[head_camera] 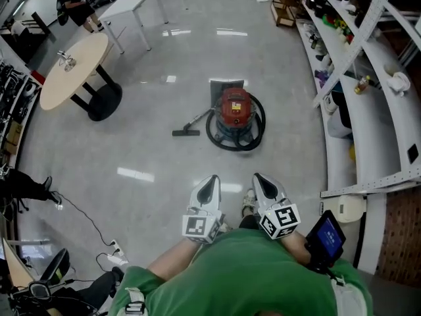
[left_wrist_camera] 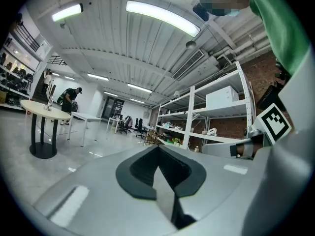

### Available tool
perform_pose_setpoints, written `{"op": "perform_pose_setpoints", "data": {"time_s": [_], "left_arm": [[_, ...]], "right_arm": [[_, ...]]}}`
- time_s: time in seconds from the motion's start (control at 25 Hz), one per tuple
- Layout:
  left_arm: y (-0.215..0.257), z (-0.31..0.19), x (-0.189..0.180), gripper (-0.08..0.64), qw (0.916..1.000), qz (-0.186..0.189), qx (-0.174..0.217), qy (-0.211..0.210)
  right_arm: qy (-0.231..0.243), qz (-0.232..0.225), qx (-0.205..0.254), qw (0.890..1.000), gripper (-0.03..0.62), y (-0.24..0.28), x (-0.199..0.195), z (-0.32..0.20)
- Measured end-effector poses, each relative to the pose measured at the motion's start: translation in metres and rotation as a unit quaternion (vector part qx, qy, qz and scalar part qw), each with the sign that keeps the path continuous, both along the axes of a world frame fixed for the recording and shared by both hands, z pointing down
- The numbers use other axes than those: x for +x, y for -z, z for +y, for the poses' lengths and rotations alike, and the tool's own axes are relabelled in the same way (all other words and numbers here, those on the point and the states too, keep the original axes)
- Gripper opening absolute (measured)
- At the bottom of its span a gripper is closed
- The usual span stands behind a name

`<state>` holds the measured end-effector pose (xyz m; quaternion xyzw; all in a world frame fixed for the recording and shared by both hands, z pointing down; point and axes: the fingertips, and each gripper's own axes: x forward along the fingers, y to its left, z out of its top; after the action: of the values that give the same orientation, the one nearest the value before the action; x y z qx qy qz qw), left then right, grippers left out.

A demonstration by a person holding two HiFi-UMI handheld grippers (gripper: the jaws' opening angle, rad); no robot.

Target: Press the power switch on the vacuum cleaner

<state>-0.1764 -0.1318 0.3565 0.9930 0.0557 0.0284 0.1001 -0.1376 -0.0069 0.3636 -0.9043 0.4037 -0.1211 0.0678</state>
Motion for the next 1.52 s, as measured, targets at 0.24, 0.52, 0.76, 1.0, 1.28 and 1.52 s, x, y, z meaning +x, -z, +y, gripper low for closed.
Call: {"op": "perform_pose_setpoints", "data": {"time_s": [0.24,0.52,0.76,1.0,1.28,1.52], "left_arm": [[0.003,0.008,0.057,0.006,0.9998,0.003,0.015,-0.010],[-0.001,0.026,0.132,0.006,0.9992,0.003,0.038,-0.013],[-0.003,0.048,0.179,0.006,0.9990,-0.001,0.044,-0.005],[-0.010,0.056,0.211,0.006,0.9986,-0.015,0.050,-0.007],[-0.027,0.045,0.251,0.006,0.9986,-0.031,0.040,-0.012],[-0.032,0.024,0.292,0.006,0.9986,-0.031,0.033,-0.027]], "right_arm": [[0.007,0.003,0.018,1.000,0.002,-0.003,0.059,0.000],[0.021,0.002,0.025,0.999,0.002,0.000,0.134,0.015],[0.037,-0.001,0.032,0.999,0.002,-0.005,0.180,0.030],[0.036,-0.018,0.029,0.999,0.002,-0.018,0.213,0.035],[0.025,-0.030,0.018,0.999,0.002,-0.033,0.251,0.026],[0.005,-0.042,0.001,0.999,0.002,-0.045,0.287,0.007]]}}
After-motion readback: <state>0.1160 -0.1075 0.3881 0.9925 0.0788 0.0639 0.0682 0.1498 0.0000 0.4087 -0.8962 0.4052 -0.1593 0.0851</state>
